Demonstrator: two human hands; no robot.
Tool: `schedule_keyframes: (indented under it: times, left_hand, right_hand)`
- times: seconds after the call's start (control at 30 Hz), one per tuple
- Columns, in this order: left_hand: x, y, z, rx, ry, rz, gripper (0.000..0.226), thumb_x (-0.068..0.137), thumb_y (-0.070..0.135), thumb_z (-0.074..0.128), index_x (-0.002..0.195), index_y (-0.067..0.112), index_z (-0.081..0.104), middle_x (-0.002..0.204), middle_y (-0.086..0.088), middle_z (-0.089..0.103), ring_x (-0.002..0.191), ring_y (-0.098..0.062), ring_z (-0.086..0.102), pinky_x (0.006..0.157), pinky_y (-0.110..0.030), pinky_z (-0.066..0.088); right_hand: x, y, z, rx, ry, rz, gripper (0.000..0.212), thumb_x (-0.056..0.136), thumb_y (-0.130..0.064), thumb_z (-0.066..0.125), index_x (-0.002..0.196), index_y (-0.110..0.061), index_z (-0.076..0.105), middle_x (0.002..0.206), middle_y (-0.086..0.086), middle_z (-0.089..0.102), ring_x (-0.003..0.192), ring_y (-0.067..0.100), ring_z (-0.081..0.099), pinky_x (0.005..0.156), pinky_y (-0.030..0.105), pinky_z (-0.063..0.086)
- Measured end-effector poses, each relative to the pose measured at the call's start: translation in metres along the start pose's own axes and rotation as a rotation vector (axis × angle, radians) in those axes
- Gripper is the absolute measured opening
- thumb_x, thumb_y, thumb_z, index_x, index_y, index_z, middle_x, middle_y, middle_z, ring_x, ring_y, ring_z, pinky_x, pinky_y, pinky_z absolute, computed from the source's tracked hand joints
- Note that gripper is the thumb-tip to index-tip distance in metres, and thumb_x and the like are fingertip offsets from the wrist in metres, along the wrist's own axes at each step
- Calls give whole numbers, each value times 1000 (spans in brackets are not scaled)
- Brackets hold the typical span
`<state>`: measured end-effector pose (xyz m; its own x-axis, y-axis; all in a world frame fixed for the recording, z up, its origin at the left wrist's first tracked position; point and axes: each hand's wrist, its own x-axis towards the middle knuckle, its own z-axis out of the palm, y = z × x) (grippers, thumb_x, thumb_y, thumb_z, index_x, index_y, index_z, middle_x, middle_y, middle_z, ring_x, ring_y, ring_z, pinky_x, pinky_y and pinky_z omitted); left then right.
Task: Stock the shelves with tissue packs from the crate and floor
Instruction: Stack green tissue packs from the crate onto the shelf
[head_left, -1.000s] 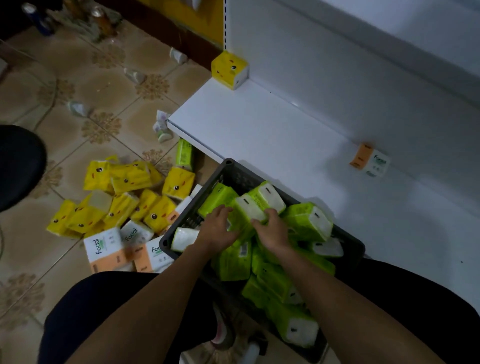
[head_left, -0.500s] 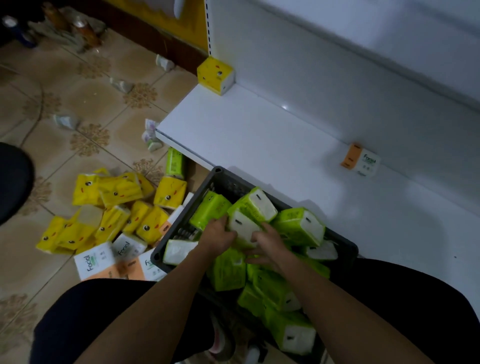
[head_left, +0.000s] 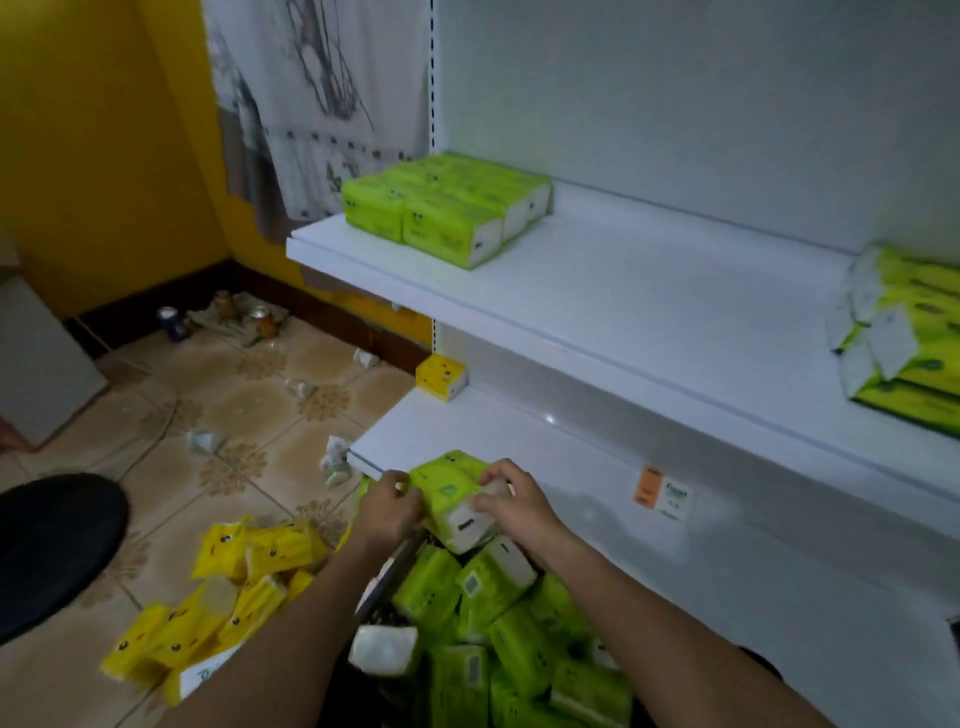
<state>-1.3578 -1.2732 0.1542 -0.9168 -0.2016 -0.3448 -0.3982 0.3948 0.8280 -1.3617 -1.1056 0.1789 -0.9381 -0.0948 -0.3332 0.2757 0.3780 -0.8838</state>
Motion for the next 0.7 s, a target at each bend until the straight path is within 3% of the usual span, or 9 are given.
schedule_keyframes:
  times: [0.13, 0.23, 0.33, 0.4, 0.57, 0.7]
  left_hand:
    - [-20, 24, -33, 221, 64, 195, 56, 83, 10, 62, 133, 9, 37, 129, -22, 42, 111, -33, 49, 84, -33, 44]
    - [-32, 52, -49, 98, 70, 265, 71, 80, 7, 67, 140, 13, 29, 138, -16, 39, 124, -30, 41, 86, -28, 37]
    - [-34, 84, -59, 61, 91, 361, 74, 67, 20, 72, 134, 20, 40, 127, -10, 50, 114, -28, 51, 87, -37, 46]
    - [-30, 106, -62, 113, 141, 422, 66, 68, 20, 75, 128, 21, 46, 113, -5, 52, 103, -23, 53, 80, -31, 43]
    - [-13, 155, -67, 214, 262, 620, 58, 67, 16, 81, 120, 18, 57, 96, -3, 60, 85, -23, 59, 72, -27, 43]
    - [7, 192, -59, 182, 294, 739, 54, 70, 8, 77, 120, 17, 58, 96, -2, 61, 83, -19, 60, 74, -28, 48]
  right_hand:
    - [-12, -47, -14, -17, -50, -144, 26, 76, -4, 64, 73, -26, 49, 104, 4, 45, 82, 16, 47, 64, 23, 39]
    - [-14, -80, -27, -9, -61, -214, 28, 74, 0, 60, 73, -26, 50, 101, 1, 47, 87, 17, 46, 63, 24, 38]
    - [-18, -109, -45, 16, -43, -297, 30, 73, -1, 57, 85, -28, 57, 106, 0, 51, 89, 15, 49, 66, 23, 41]
    - [-18, -123, -59, 8, -19, -354, 41, 65, -13, 56, 99, -35, 58, 114, 0, 53, 95, 13, 51, 73, 22, 42]
    - [-14, -143, -94, -112, 6, -464, 83, 59, -25, 65, 135, -38, 37, 137, -4, 37, 125, 12, 40, 98, 25, 40]
    - [2, -148, -120, -156, 58, -509, 93, 69, -19, 80, 143, -33, 27, 143, -4, 32, 132, 9, 33, 101, 21, 33]
